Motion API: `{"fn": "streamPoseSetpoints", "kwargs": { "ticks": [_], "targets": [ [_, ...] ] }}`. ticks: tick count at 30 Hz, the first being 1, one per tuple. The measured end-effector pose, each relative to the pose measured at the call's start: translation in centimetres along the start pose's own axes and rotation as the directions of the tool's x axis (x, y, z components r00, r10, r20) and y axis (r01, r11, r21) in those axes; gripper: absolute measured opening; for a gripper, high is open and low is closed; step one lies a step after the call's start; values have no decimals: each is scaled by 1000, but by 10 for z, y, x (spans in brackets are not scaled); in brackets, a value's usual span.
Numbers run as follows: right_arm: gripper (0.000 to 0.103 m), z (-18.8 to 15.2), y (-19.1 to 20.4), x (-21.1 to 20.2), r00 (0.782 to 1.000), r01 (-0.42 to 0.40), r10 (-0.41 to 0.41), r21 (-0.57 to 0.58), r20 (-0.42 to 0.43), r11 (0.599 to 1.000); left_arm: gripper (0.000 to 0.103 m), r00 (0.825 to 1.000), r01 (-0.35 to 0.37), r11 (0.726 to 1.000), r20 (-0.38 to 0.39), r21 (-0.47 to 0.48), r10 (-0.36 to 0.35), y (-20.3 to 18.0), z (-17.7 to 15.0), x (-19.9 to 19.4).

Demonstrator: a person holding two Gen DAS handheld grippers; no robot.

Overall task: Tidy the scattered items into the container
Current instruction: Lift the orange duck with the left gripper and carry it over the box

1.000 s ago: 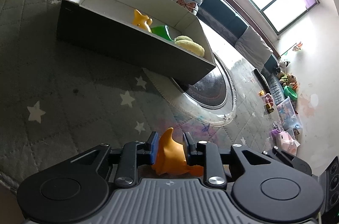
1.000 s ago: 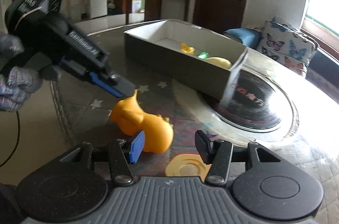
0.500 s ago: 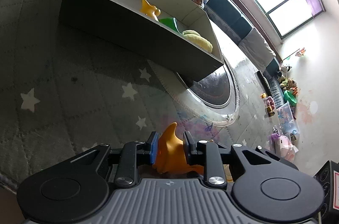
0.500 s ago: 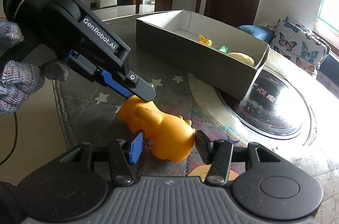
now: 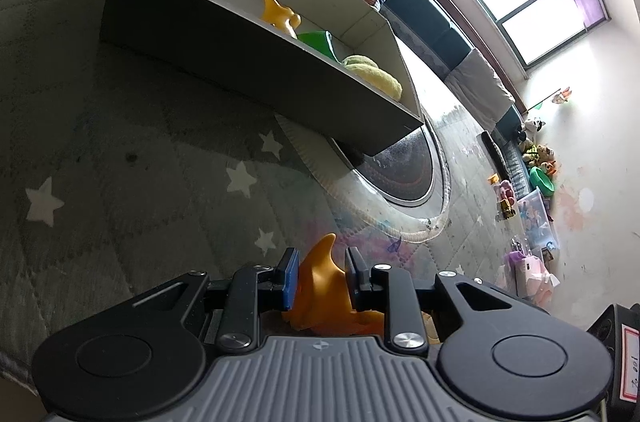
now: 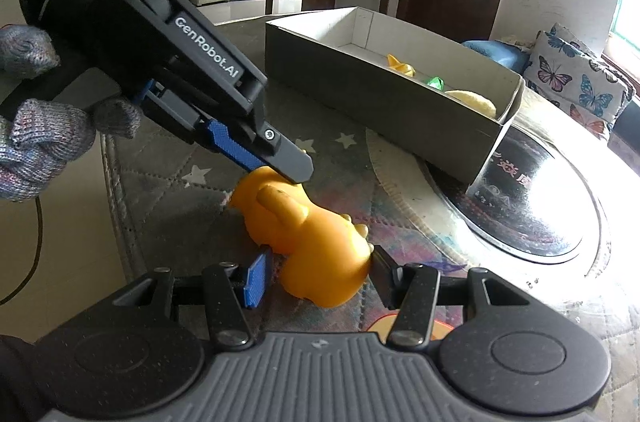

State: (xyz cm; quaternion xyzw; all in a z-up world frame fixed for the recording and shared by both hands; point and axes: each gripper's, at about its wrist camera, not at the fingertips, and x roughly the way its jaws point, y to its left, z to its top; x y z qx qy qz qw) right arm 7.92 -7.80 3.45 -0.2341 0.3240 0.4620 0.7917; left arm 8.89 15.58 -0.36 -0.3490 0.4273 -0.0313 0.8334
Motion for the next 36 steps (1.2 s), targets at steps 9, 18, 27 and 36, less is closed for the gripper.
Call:
{"fn": "streamPoseSetpoints", "kwargs": {
  "ticks": [9, 18, 27, 36],
  "targets": [
    [54, -1, 3, -6, 1000, 2, -2, 0, 3, 1000, 28, 1000, -15, 1000, 2, 14, 15, -3, -3, -4],
    [49, 0, 6, -2, 1000, 2, -2, 1, 3, 1000, 28, 1000, -2, 1000, 2, 2, 2, 0, -5, -4],
    [46, 9, 6, -12, 999, 19, -19, -8, 38, 1000, 27, 999, 18, 999, 34, 28, -19, -6, 1, -14],
    [46, 57, -1, -19, 988, 83, -71, -86, 135, 993, 27, 988, 26, 996, 151, 87, -39, -24, 46, -42]
  ]
}}
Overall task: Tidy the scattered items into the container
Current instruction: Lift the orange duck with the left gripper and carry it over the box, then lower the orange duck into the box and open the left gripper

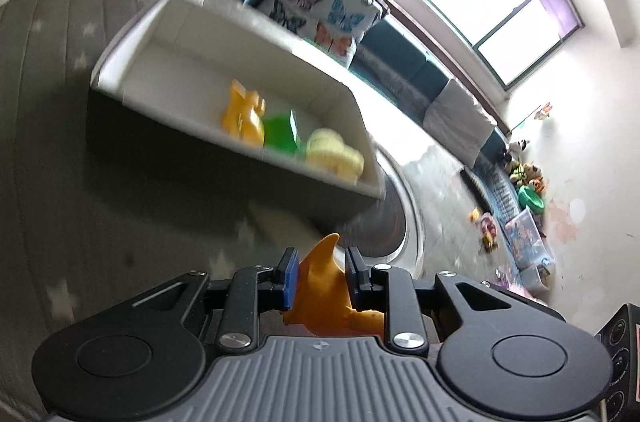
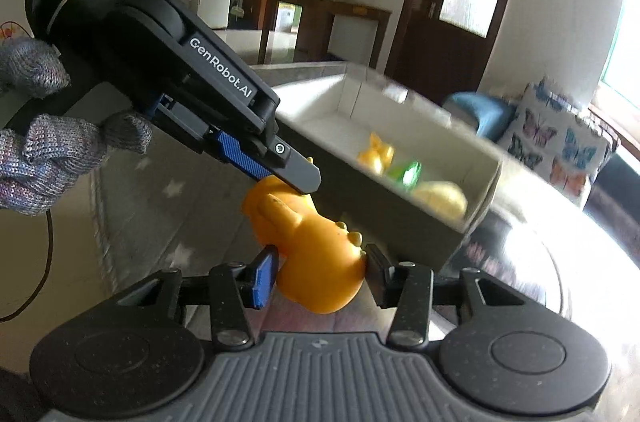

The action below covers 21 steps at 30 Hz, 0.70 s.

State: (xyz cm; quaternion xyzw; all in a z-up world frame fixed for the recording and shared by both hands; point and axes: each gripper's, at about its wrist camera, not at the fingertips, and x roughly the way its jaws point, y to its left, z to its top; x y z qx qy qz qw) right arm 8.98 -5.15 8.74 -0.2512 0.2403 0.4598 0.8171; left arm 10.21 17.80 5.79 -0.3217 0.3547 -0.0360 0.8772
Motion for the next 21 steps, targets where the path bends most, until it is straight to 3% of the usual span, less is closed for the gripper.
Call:
{"fn": "streamPoseSetpoints", "kwargs": {
  "ticks": [9, 15, 21],
  "targets": [
    [46, 65, -30, 50, 999, 27, -25, -40, 42, 999, 27, 996, -39, 999, 79, 13, 38, 8, 76, 14],
    [46, 91, -49, 104, 1000, -13, 13, 1, -3, 1000, 27, 995, -84, 996, 54, -18, 84, 36, 113, 42],
    [46, 101, -62, 150, 995, -75, 78, 65, -61, 995, 25, 990, -138, 989, 12, -55, 138, 66, 126, 64]
  ]
}}
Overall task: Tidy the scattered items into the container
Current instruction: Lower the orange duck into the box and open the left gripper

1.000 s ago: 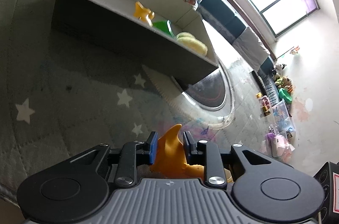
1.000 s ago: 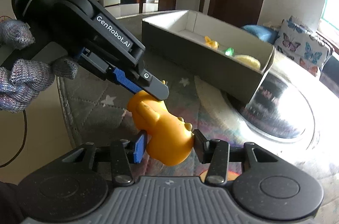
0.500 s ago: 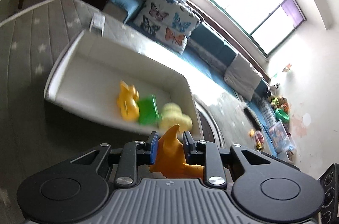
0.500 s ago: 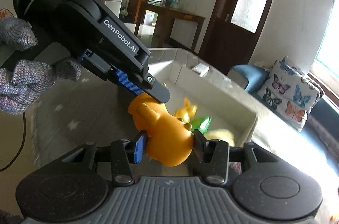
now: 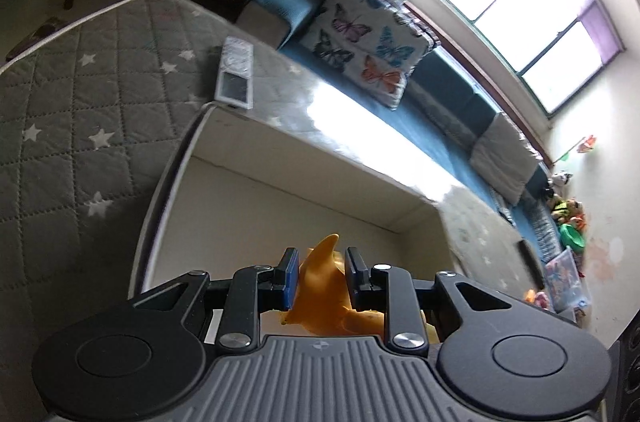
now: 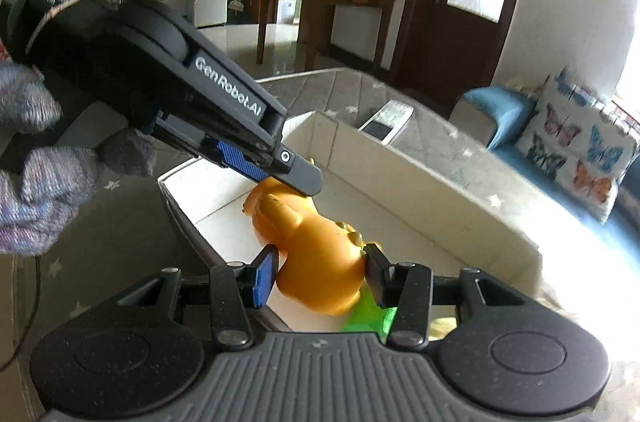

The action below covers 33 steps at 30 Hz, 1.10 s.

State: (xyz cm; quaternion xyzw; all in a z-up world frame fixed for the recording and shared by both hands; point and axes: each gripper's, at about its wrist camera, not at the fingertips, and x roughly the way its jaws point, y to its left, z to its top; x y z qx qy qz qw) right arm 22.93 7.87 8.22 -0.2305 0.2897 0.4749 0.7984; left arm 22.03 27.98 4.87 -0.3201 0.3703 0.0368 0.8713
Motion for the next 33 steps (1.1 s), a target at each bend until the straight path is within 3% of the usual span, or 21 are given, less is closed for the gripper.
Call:
{"fn": "streamPoseSetpoints", "kwargs": {
  "ticks": [8, 16, 33],
  "targets": [
    [46, -5, 2, 24, 997, -49, 49, 14, -67, 999, 25, 999, -39, 999, -37, -12, 38, 19, -2, 16],
    [47, -9, 0, 19, 997, -54, 56, 37, -58, 998, 26, 999, -44, 999, -18, -3, 44, 18, -2, 14],
    [53, -30, 9, -61, 999, 8, -10, 55, 47, 998, 28, 999, -39, 996, 35, 82, 36, -26, -33, -29]
  ]
}}
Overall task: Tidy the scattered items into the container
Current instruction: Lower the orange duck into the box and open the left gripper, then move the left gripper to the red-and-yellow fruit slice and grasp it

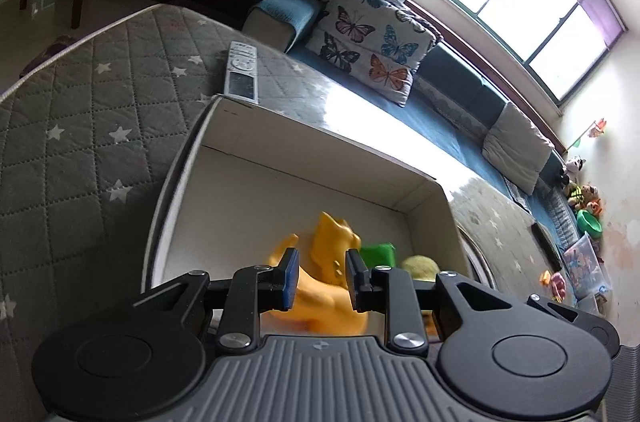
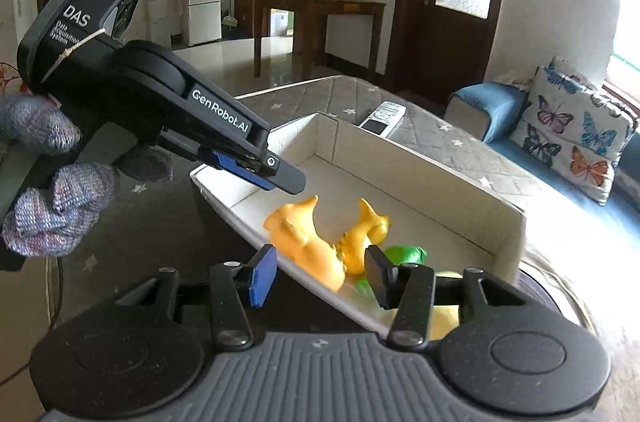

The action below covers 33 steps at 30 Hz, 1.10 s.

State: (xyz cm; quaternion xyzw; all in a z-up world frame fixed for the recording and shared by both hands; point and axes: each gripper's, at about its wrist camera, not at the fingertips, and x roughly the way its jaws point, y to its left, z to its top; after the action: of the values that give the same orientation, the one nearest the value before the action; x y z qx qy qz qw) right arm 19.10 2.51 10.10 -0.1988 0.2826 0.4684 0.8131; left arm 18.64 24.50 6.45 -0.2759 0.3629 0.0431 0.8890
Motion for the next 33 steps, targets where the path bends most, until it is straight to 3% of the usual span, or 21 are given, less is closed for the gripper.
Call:
{"fn": "streamPoseSetpoints", "kwargs": {
  "ticks": [15, 17, 18, 20, 33],
  "targets": [
    [54, -67, 8, -64, 998, 64, -64, 41, 6, 997, 28, 997, 69, 994, -35, 79, -66, -52, -63, -19],
    [55, -77, 7, -69, 997, 75, -75, 52, 2, 996, 28, 996, 83, 993, -49, 85, -79, -59, -75, -20],
    [63, -85, 7, -73, 997, 83, -83, 58, -4, 995, 28, 995, 89, 992, -57, 91, -84, -62, -80, -20],
    [68, -98, 7, -80, 994, 105, -104, 63, -13, 993, 28, 993, 97, 990, -73, 104, -90, -68, -89, -19],
    [68, -157, 8, -117, 986, 166, -161, 122, -50, 979, 28, 971, 174, 973, -190, 154, -143, -104, -140, -7]
  ]
}}
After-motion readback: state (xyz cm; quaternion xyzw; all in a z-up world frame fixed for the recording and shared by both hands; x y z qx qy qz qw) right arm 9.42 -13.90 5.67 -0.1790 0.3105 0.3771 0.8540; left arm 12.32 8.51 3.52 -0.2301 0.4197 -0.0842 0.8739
